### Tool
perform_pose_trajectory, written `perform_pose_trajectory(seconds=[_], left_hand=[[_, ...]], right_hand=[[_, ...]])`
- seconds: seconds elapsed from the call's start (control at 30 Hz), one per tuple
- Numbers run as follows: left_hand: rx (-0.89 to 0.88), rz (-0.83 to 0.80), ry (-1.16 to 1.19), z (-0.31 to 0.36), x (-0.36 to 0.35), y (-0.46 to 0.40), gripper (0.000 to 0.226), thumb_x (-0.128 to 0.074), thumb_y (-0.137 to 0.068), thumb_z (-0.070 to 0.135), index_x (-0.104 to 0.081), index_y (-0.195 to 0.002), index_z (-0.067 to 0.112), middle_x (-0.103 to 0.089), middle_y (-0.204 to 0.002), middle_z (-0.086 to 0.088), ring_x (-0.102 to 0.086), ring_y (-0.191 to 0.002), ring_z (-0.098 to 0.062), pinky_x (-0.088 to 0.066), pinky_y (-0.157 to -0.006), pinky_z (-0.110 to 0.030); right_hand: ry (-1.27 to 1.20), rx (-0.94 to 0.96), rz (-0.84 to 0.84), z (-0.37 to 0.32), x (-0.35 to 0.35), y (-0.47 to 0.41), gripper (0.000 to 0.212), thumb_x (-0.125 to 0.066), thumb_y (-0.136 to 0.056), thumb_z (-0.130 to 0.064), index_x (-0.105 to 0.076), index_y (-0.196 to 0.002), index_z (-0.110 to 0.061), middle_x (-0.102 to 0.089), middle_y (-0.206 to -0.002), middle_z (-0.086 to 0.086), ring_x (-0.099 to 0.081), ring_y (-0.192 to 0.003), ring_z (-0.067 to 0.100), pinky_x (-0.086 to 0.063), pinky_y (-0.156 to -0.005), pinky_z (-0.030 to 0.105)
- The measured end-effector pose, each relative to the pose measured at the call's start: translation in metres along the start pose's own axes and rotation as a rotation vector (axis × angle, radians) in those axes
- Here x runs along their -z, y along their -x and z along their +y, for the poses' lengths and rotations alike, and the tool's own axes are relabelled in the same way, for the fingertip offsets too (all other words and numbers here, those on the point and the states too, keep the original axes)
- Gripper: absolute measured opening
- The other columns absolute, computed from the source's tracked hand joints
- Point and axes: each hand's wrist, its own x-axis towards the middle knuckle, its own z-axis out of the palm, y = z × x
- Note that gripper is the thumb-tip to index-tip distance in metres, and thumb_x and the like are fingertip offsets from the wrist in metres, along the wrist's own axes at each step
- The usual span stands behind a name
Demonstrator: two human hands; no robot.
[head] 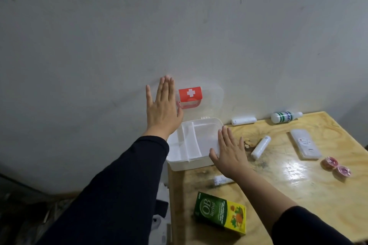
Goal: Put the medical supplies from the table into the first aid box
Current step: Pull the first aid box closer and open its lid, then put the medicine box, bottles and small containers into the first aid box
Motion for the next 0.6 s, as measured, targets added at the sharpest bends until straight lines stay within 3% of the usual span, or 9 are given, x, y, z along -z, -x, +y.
perform_pose_trajectory(seconds=[0.4, 0.5, 0.6], left_hand=[[-0.041, -0.031, 0.066, 0.010, 0.018, 0.025, 0.074, -0.036, -0.097, 0.034, 0.004, -0.154, 0.008, 0.003, -0.164, -0.008, 0.005, -0.151, -0.020, 0.004, -0.119, -0.047], [-0.056, -0.058, 0.126, 0.018, 0.009, 0.056, 0.073, -0.036, -0.098, 0.033, 0.003, -0.154, 0.008, 0.002, -0.164, -0.006, 0.003, -0.151, -0.019, 0.003, -0.120, -0.045], [-0.066, -0.142, 0.204, 0.023, -0.006, 0.083, 0.071, -0.036, -0.099, 0.033, 0.000, -0.154, 0.007, -0.001, -0.164, -0.007, 0.001, -0.151, -0.018, 0.000, -0.122, -0.042]], right_hand=[[0.003, 0.073, 0.013, 0.000, 0.026, 0.022, 0.075, -0.021, -0.096, -0.056, 0.004, -0.152, -0.014, 0.009, -0.162, 0.001, 0.012, -0.149, 0.017, 0.003, -0.121, 0.048], [0.007, 0.128, 0.069, 0.005, 0.029, 0.049, 0.074, -0.029, -0.095, -0.056, -0.006, -0.153, -0.016, -0.007, -0.162, -0.001, -0.001, -0.150, 0.016, -0.005, -0.122, 0.043], [-0.033, 0.160, 0.094, 0.015, 0.024, 0.084, 0.070, -0.042, -0.092, -0.055, -0.025, -0.149, -0.020, -0.032, -0.154, -0.002, -0.025, -0.144, 0.018, -0.025, -0.116, 0.040]])
